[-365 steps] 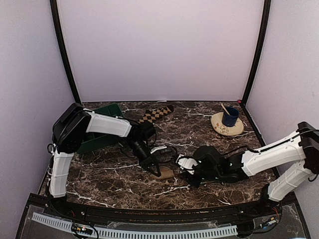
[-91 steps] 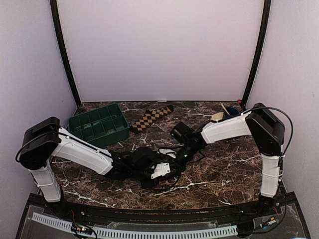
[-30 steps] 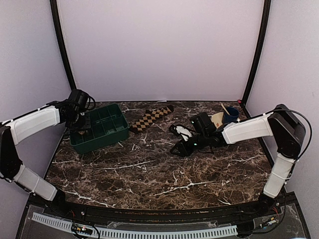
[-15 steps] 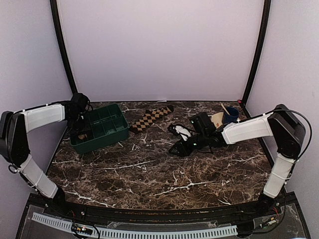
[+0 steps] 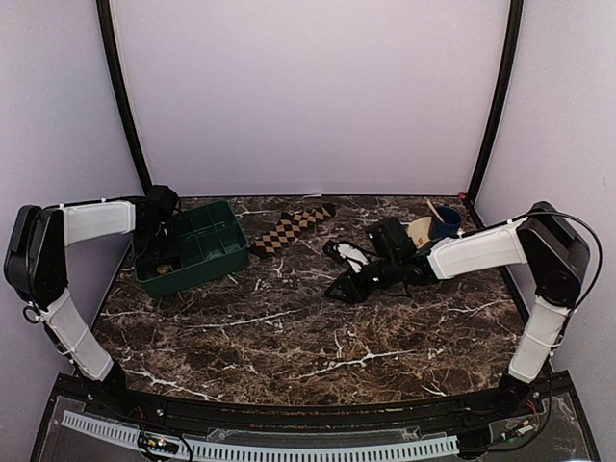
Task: Roll the socks
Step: Place the sock in the storage box.
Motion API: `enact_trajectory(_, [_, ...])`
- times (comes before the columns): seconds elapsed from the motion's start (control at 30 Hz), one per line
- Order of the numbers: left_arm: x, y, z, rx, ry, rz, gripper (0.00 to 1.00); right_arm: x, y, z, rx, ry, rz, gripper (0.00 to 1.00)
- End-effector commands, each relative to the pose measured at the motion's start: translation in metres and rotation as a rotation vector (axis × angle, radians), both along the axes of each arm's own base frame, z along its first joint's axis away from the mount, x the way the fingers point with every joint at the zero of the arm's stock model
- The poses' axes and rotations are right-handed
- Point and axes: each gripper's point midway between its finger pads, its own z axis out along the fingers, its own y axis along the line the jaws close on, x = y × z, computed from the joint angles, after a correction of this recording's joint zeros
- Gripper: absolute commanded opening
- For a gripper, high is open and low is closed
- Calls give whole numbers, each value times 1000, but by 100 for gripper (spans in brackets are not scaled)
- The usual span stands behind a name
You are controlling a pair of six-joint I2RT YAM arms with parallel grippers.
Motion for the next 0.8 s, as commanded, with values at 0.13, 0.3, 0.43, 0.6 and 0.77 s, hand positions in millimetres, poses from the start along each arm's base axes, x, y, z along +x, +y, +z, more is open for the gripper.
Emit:
enact_trajectory(0.13, [5,-5,-12,-49,34,25,0,0,8,11,29,-28,19,43])
enact_trajectory(0.3, [8,-7,-20,-70,46,32,0,0,9,11,27,-29,25,43])
enact_trajectory(0.43, [11,-9,-25,-83,52,30,0,0,10,10,24,-28,29,43])
enact_trajectory(0.6, [13,-12,-34,-106,66,26,0,-1,11,8,17,-25,32,43])
enact_trajectory(0.77, [12,-13,-43,-120,84,26,0,-1,12,5,8,-19,37,43])
